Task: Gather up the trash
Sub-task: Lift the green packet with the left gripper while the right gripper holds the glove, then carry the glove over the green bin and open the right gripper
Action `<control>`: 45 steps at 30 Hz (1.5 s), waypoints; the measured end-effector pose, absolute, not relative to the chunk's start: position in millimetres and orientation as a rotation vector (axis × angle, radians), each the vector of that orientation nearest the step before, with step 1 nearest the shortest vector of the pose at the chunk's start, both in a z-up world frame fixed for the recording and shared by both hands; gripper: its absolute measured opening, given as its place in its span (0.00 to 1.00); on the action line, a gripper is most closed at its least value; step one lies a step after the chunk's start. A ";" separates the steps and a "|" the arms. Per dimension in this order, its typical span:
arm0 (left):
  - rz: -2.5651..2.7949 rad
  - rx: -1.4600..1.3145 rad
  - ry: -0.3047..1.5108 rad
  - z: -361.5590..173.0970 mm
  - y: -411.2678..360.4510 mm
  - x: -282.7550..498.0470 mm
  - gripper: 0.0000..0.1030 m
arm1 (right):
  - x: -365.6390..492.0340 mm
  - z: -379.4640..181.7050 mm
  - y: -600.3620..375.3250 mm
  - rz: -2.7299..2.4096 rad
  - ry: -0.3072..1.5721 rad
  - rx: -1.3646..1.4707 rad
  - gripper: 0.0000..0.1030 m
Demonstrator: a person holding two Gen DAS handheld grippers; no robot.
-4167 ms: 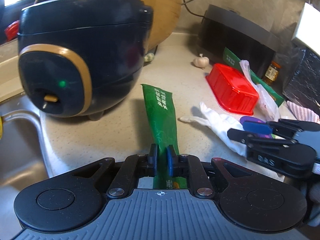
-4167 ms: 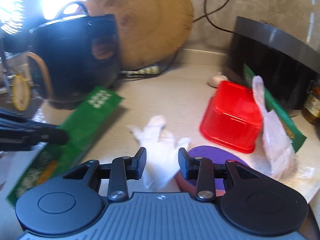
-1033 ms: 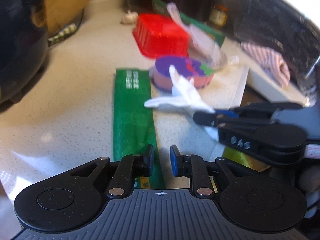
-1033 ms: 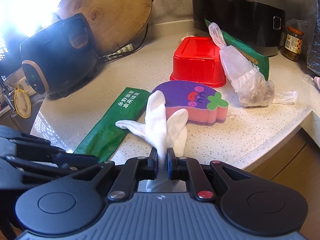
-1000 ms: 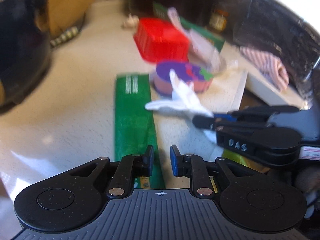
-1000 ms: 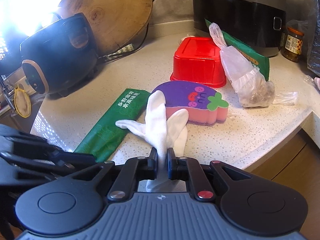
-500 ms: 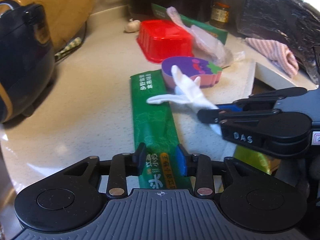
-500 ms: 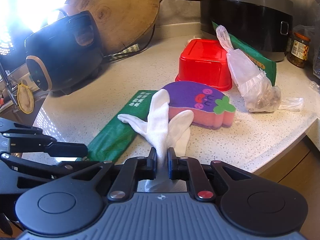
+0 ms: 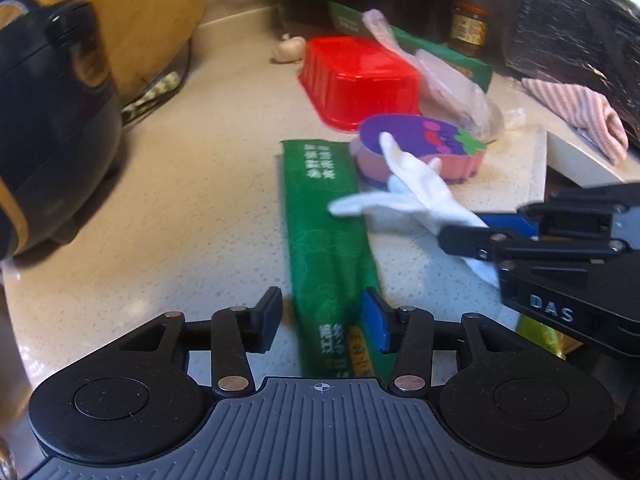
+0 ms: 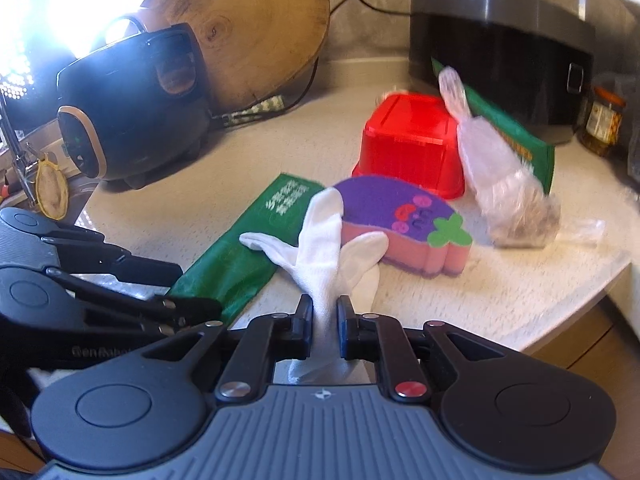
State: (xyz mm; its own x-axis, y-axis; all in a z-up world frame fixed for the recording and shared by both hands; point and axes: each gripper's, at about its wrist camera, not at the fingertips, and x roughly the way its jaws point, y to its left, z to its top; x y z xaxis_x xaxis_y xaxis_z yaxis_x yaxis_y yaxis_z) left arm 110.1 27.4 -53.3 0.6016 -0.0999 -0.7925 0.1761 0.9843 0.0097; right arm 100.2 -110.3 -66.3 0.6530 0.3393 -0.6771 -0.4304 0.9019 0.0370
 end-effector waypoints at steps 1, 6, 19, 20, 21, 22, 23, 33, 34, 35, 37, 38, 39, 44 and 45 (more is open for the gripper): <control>-0.165 0.089 0.907 -53.8 25.0 108.9 0.48 | 101.4 -66.3 -109.2 0.438 0.730 -0.142 0.21; -0.163 0.059 0.862 -55.2 28.1 101.7 0.25 | 106.2 -67.6 -104.0 0.430 0.690 -0.179 0.43; -0.265 -0.015 0.701 -0.7 54.9 100.7 0.13 | 89.2 -18.1 -124.1 0.461 0.640 0.008 0.09; -0.299 -0.010 0.677 7.5 47.8 102.9 0.13 | 85.2 -9.8 -130.4 0.440 0.613 0.012 0.09; -0.333 -0.005 0.654 14.5 39.4 105.2 0.13 | 81.4 -2.9 -137.3 0.412 0.589 0.009 0.10; -0.371 -0.001 0.636 20.3 29.6 107.6 0.13 | 77.7 2.4 -144.9 0.375 0.567 0.003 0.10; -0.415 0.002 0.623 25.3 18.8 110.2 0.13 | 73.3 6.3 -154.0 0.330 0.547 -0.003 0.10; -0.800 0.096 0.829 -22.0 -126.4 140.2 0.13 | 44.8 -77.4 -264.4 -0.148 0.758 0.165 0.10; -0.812 0.112 0.870 -33.0 -140.8 141.2 0.14 | 37.1 -94.7 -272.1 -0.184 0.794 0.198 0.10; -0.817 0.132 0.907 -45.5 -154.6 144.1 0.14 | 29.6 -110.7 -278.7 -0.219 0.827 0.226 0.10; -0.832 0.162 1.000 -73.4 -182.8 150.9 0.15 | 15.9 -140.8 -289.2 -0.276 0.886 0.283 0.10; -0.838 0.156 1.056 -88.9 -195.7 156.5 0.16 | 7.8 -155.7 -296.6 -0.306 0.911 0.315 0.10; -0.844 0.146 1.097 -102.6 -198.8 162.0 0.17 | 2.2 -169.3 -302.3 -0.335 0.933 0.347 0.10; -0.770 0.172 1.148 -143.6 -220.6 180.5 0.21 | -16.6 -218.6 -323.0 -0.453 1.016 0.457 0.10; -0.788 0.161 1.145 -143.3 -220.2 181.5 0.21 | -18.1 -224.2 -325.4 -0.464 1.024 0.468 0.10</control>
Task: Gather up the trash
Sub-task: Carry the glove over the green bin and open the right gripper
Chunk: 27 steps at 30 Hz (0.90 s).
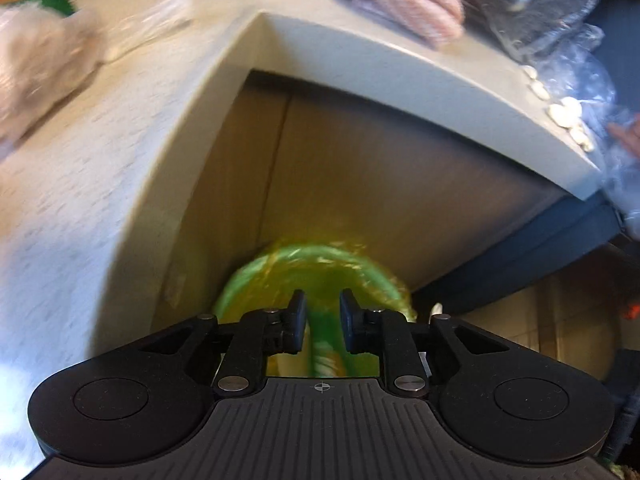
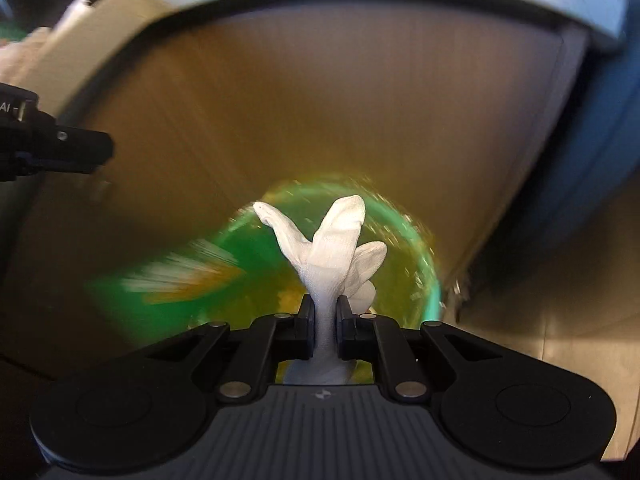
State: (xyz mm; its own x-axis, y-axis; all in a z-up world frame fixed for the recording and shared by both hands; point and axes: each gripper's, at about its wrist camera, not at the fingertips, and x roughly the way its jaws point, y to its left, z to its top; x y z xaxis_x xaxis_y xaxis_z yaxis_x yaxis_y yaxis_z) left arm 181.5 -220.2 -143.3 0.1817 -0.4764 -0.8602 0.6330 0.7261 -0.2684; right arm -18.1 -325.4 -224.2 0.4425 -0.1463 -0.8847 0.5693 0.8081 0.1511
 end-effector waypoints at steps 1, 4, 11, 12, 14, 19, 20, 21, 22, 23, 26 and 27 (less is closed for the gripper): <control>-0.807 0.137 1.146 -140.9 -217.4 182.2 0.21 | -18.6 -229.8 -327.7 -0.472 1.033 0.482 0.10; -0.856 0.081 1.109 -123.3 -201.0 176.7 0.21 | -12.9 -244.3 -333.2 -0.465 1.056 0.520 0.09; -0.839 -0.008 0.970 -68.7 -142.0 163.3 0.21 | 26.9 -246.9 -342.7 -0.349 1.063 0.549 0.15; -0.821 -0.027 0.953 -62.5 -130.7 164.0 0.21 | 33.5 -243.5 -341.5 -0.343 1.068 0.523 0.15; -0.776 -0.060 0.936 -49.5 -111.7 168.2 0.21 | 49.3 -234.1 -336.9 -0.322 1.075 0.481 0.16; -0.607 -0.146 0.919 -33.8 -64.6 173.7 0.21 | 72.7 -220.1 -325.9 -0.261 1.103 0.416 0.20; -0.576 -0.166 0.917 -31.2 -57.4 173.2 0.21 | 76.2 -218.9 -324.1 -0.251 1.116 0.407 0.23; -0.548 -0.184 0.915 -29.6 -49.2 173.9 0.21 | 79.4 -217.5 -322.3 -0.245 1.129 0.396 0.24; -0.521 -0.200 0.912 -29.9 -48.5 174.4 0.21 | 82.4 -216.1 -320.8 -0.242 1.143 0.386 0.24; -0.494 -0.212 0.907 -28.8 -41.5 173.8 0.21 | 84.9 -214.1 -320.2 -0.244 1.153 0.376 0.24; -0.410 -0.221 0.893 -25.1 -19.0 171.4 0.21 | 84.5 -189.9 -318.9 -0.244 1.123 0.360 0.24; -0.381 -0.221 0.890 -25.1 -16.6 170.7 0.21 | 82.4 -175.1 -316.4 -0.229 1.089 0.350 0.24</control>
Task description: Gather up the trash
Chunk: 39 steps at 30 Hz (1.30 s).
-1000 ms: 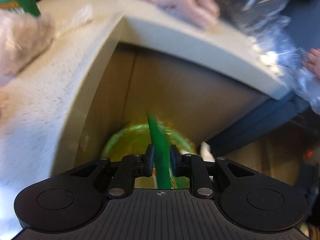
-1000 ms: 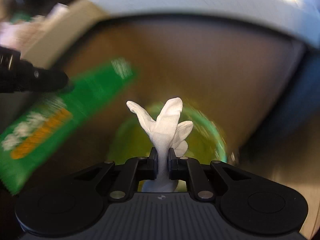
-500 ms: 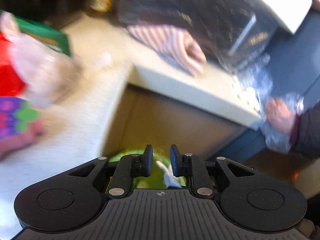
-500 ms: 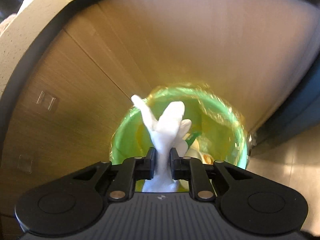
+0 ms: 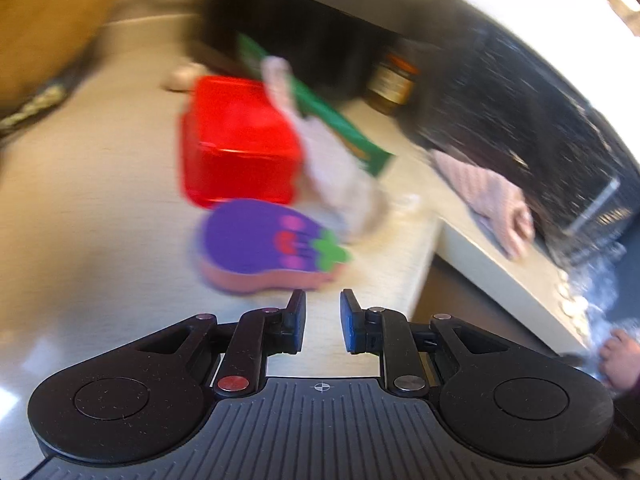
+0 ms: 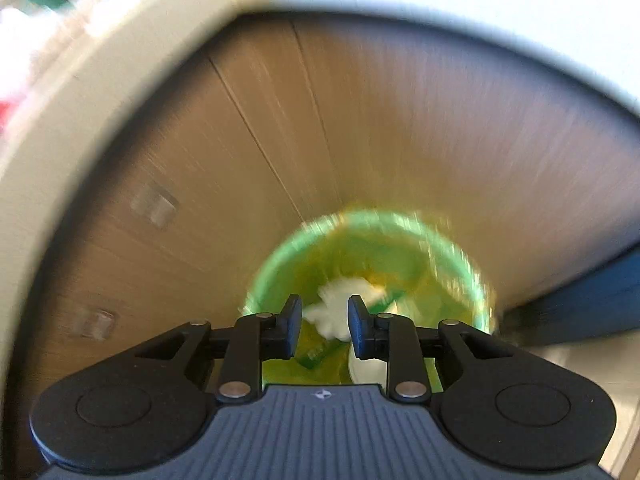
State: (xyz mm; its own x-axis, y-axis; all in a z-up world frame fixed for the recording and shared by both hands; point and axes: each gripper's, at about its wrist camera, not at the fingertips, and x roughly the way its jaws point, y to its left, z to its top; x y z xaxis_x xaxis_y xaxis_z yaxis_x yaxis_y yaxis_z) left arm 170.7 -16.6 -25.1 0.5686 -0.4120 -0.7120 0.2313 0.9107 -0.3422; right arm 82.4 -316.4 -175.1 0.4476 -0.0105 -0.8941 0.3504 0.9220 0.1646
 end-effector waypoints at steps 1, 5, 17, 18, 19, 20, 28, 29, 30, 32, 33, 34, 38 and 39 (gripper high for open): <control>-0.348 -0.220 0.885 -24.6 -11.1 169.9 0.21 | 80.6 -158.3 -313.1 -0.206 1.048 0.338 0.24; -0.213 -0.217 0.868 -21.4 11.5 168.2 0.21 | 91.8 -98.0 -296.9 -0.086 0.896 0.279 0.24; -0.042 -0.283 0.808 -3.4 68.9 121.3 0.21 | 184.6 -21.7 -177.7 0.316 0.679 0.001 0.31; -0.024 -0.290 0.803 -2.8 74.1 117.4 0.21 | 194.3 -17.9 -171.9 0.313 0.656 -0.042 0.31; -0.009 -0.297 0.799 -2.5 79.0 113.6 0.21 | 204.9 -14.9 -166.8 0.299 0.630 -0.089 0.31; 0.004 -0.305 0.796 -2.3 83.2 111.0 0.21 | 213.6 -12.0 -163.7 0.275 0.607 -0.134 0.31; 0.065 -0.328 0.775 1.8 107.4 88.1 0.21 | 313.4 -46.3 -161.2 0.143 0.754 -0.225 0.20; 0.076 -0.335 0.774 1.6 111.5 86.4 0.21 | 318.8 -48.1 -163.9 0.153 0.782 -0.198 0.13; 0.085 -0.341 0.774 1.2 114.7 86.3 0.21 | 318.9 -45.1 -164.8 0.167 0.789 -0.173 0.11; 0.100 -0.359 0.773 0.1 121.3 87.7 0.21 | 310.8 -31.7 -162.8 0.203 0.759 -0.142 0.08; 0.105 -0.366 0.773 -0.2 123.7 88.6 0.21 | 304.3 -23.8 -160.8 0.223 0.740 -0.133 0.07; 0.108 -0.372 0.773 -0.8 126.2 89.9 0.21 | 297.4 -15.5 -158.1 0.249 0.724 -0.122 0.07; 0.094 -0.392 0.769 -2.8 131.3 94.9 0.21 | 273.2 9.5 -138.2 0.362 0.712 -0.086 0.06; 0.086 -0.396 0.769 -3.5 132.7 95.0 0.21 | 268.1 11.5 -132.1 0.389 0.724 -0.070 0.06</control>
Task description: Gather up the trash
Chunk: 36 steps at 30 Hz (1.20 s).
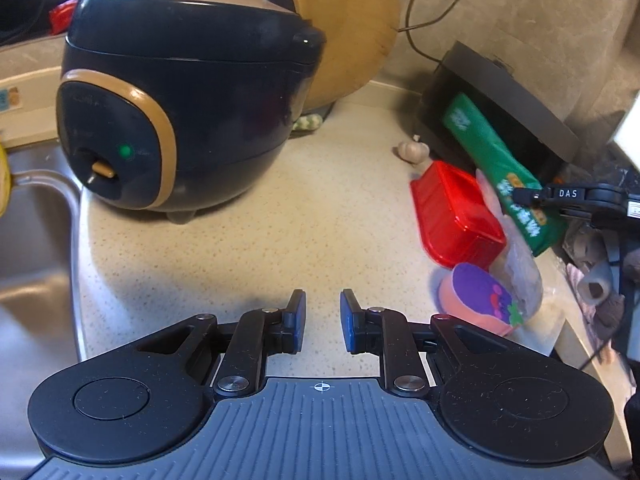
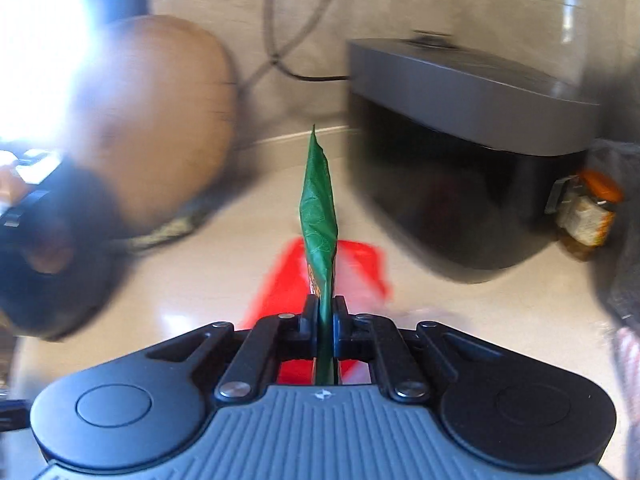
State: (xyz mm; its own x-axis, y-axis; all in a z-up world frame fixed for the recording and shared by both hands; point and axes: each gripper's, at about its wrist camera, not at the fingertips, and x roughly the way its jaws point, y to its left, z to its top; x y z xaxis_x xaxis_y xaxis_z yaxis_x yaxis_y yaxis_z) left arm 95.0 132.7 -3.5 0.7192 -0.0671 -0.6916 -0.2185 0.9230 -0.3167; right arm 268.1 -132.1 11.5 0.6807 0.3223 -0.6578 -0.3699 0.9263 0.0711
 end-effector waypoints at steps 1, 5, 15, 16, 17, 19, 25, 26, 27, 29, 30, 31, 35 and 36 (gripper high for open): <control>0.080 -0.400 0.770 -4.8 134.9 95.9 0.21 | 263.2 11.9 -125.5 0.418 0.744 -0.054 0.06; 0.070 -0.412 0.775 -8.6 143.6 97.7 0.21 | 244.8 2.6 -93.6 0.519 0.819 -0.018 0.06; 0.054 -0.431 0.784 -15.1 155.9 104.0 0.21 | 194.8 -29.9 -49.7 0.641 0.951 -0.011 0.09; 0.054 -0.429 0.786 -15.2 155.7 105.1 0.21 | 191.8 -31.2 -49.3 0.641 0.951 -0.010 0.09; 0.054 -0.427 0.789 -15.6 155.7 106.0 0.21 | 189.4 -31.8 -49.9 0.638 0.949 -0.009 0.09; 0.060 -0.425 0.795 -16.0 156.1 107.1 0.21 | 187.2 -31.9 -53.9 0.620 0.942 -0.006 0.10; 0.097 -0.437 0.801 -19.1 153.5 116.5 0.21 | 182.2 -34.8 -67.5 0.517 0.898 -0.026 0.10; 0.100 -0.440 0.800 -19.6 153.0 118.1 0.21 | 179.6 -36.2 -68.1 0.509 0.890 -0.044 0.10; 0.102 -0.440 0.801 -20.0 151.9 119.9 0.21 | 178.2 -38.3 -67.4 0.501 0.883 -0.065 0.10; 0.102 -0.431 0.808 -20.1 149.5 123.0 0.21 | 175.9 -44.1 -63.7 0.479 0.865 -0.104 0.10; 0.097 -0.425 0.810 -19.8 148.3 123.9 0.21 | 173.4 -45.1 -64.2 0.474 0.854 -0.110 0.10; 0.092 -0.417 0.810 -19.4 146.9 124.7 0.21 | 173.0 -45.5 -63.8 0.485 0.856 -0.101 0.10; 0.089 -0.404 0.818 -19.9 143.7 127.5 0.21 | 171.0 -44.5 -65.8 0.646 0.929 -0.022 0.31; 0.087 -0.402 0.819 -20.0 142.9 128.3 0.21 | 168.0 -43.0 -64.4 0.689 0.935 -0.018 0.38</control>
